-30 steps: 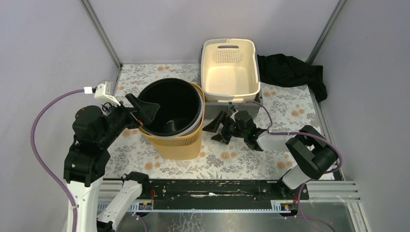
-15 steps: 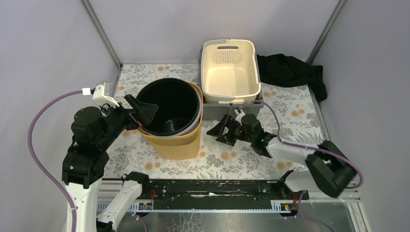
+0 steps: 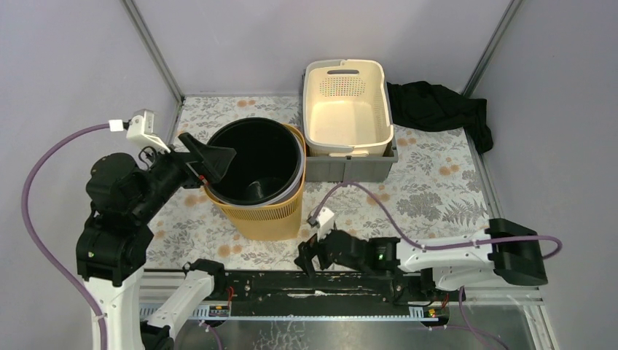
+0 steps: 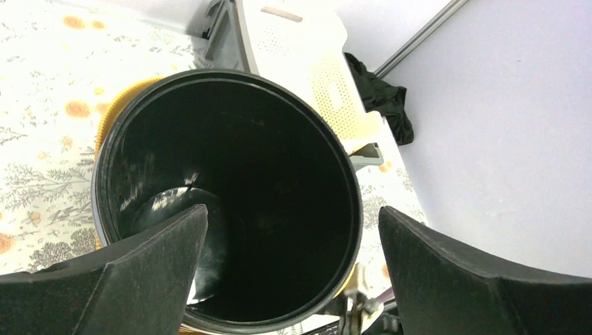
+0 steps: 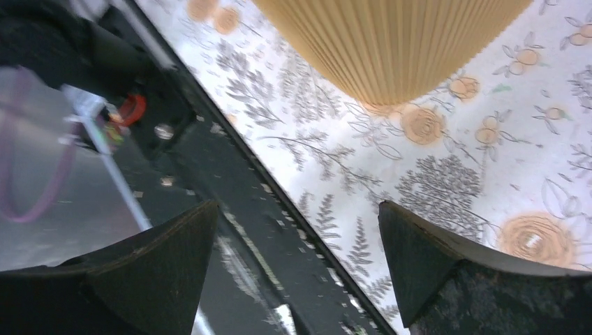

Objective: Turn the large container upside down

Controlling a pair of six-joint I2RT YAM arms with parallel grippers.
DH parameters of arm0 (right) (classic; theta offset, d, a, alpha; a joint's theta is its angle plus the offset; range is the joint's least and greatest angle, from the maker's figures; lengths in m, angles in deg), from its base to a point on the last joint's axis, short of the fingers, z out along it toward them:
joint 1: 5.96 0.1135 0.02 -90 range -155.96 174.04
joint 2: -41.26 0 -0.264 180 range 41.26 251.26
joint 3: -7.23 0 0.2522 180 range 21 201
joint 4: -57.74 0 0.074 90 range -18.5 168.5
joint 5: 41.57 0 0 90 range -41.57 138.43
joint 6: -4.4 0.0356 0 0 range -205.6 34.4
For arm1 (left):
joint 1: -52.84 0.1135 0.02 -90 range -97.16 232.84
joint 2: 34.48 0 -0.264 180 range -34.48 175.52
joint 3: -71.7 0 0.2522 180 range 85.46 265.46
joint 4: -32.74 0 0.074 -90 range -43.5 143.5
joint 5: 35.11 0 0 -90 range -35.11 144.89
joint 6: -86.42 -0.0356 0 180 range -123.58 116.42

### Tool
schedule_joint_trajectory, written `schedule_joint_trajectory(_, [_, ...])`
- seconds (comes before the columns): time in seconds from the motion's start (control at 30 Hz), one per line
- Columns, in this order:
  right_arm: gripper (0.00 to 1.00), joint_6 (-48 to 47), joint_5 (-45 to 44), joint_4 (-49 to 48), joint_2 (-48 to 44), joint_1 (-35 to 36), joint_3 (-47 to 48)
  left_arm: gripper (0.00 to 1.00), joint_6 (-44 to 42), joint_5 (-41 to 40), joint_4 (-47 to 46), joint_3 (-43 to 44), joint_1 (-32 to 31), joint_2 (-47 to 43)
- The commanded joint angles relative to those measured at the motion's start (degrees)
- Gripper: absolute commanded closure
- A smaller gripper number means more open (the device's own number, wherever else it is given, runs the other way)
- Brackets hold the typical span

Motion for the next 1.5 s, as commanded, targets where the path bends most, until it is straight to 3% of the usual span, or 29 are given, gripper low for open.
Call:
schedule_joint_trajectory(0.0, [0.08,-9.5,-25.3,-3.1,5.1,6.6,1.3,0.00,-1.4,1.8,1.8,3.5,-0.2,-0.8])
schedule_joint_trajectory(0.17, [0.08,-14.4,-27.8,-14.9,11.7,7.2,1.9,0.00,-0.9,1.8,1.9,2.8,-0.2,-1.7])
schedule_joint_trajectory(0.27, [0.07,-17.8,-28.0,-16.4,17.5,7.1,6.7,0.00,-0.7,1.9,1.9,2.5,-0.2,-1.9])
schedule_joint_trajectory(0.43, [0.05,-17.7,-23.9,-14.8,28.0,3.8,15.7,0.00,-0.4,1.7,1.9,2.4,-0.2,-2.2])
schedule_joint_trajectory(0.87, [0.04,-15.0,-15.0,-8.4,42.2,-8.8,32.7,0.00,0.1,1.8,1.6,1.2,-0.2,-2.4])
schedule_joint_trajectory(1.17, [0.03,-10.4,-4.1,-1.3,57.8,-17.1,54.9,0.00,-0.2,1.3,1.2,-0.2,-0.3,-2.0])
schedule_joint_trajectory(1.47, [0.02,-9.7,3.8,11.7,76.0,-22.9,84.9,0.00,0.2,0.4,0.0,-3.8,-0.2,-2.4])
